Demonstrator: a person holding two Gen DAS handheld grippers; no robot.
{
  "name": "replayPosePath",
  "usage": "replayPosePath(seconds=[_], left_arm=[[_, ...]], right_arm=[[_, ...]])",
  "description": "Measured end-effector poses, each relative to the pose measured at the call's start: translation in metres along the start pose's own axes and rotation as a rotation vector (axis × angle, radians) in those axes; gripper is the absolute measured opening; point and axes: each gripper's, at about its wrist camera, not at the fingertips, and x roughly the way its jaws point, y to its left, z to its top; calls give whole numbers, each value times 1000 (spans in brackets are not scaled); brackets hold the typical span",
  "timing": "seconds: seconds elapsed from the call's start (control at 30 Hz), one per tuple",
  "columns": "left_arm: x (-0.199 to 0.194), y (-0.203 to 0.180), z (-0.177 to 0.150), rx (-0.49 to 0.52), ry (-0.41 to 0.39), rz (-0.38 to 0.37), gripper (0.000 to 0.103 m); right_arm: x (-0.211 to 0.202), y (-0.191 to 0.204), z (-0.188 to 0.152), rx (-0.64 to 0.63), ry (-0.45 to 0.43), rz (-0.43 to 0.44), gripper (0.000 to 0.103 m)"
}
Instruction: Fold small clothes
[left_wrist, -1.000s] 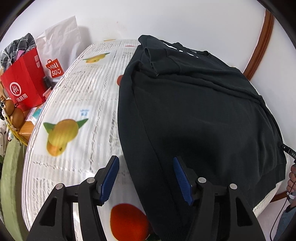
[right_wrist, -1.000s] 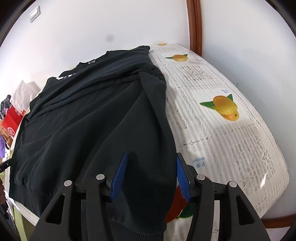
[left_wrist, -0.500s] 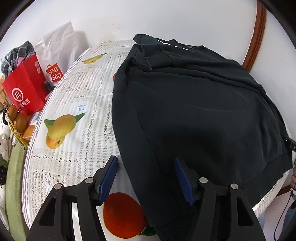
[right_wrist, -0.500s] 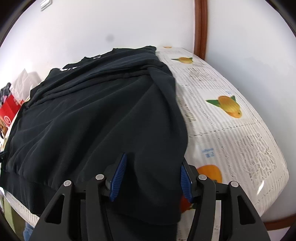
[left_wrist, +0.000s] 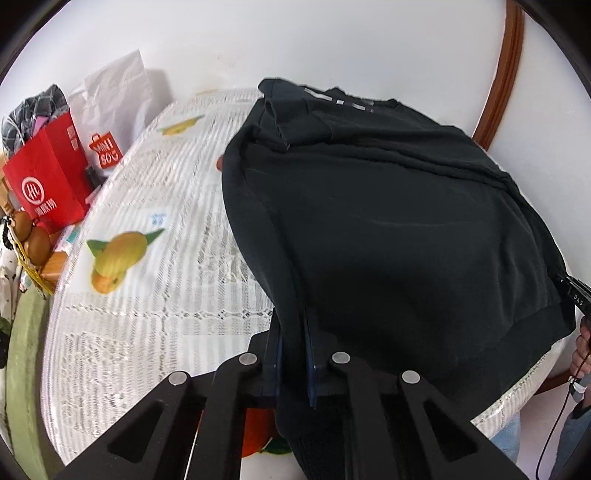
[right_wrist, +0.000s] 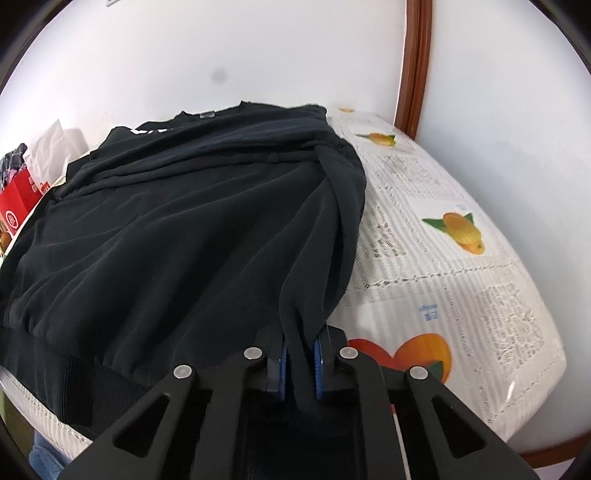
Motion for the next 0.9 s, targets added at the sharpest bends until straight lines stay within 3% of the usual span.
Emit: replayPosePath(seconds=[0.43,0.63,0.9], left_arm=[[-39,10,6,-45,-82,-60,9],[-51,10,28,-56,-130,-84,9],[-61,13,83,-73,-198,-108,9]], right_arm=[[-45,-4,12,21,-88,85,9],[-52,4,36,27,-134,103,9],[-52,0,88,100,-197,158,9]])
